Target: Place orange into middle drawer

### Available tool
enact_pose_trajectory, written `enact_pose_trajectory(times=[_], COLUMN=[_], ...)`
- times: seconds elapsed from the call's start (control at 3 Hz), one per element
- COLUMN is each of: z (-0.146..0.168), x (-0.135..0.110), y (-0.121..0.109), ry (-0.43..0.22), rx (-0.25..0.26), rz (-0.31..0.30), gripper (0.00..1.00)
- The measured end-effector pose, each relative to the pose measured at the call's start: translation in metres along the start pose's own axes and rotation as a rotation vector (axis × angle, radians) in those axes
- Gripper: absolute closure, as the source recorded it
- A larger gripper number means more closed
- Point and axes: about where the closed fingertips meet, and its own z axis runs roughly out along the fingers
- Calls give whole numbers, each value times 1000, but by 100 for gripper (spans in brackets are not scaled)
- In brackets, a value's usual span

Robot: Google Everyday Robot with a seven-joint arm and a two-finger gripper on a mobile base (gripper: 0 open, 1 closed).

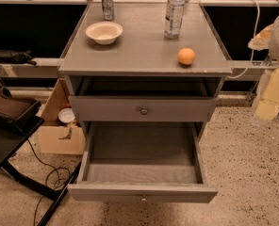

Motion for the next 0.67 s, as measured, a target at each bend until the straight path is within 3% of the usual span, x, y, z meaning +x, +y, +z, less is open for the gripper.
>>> enact_pose_trajectory(times=[0.33, 0.67], z=[0, 7], x=[0, 5], y=[0, -10], ry=[0, -65], rx=[0, -11], rz=[0, 70], gripper=[0, 0])
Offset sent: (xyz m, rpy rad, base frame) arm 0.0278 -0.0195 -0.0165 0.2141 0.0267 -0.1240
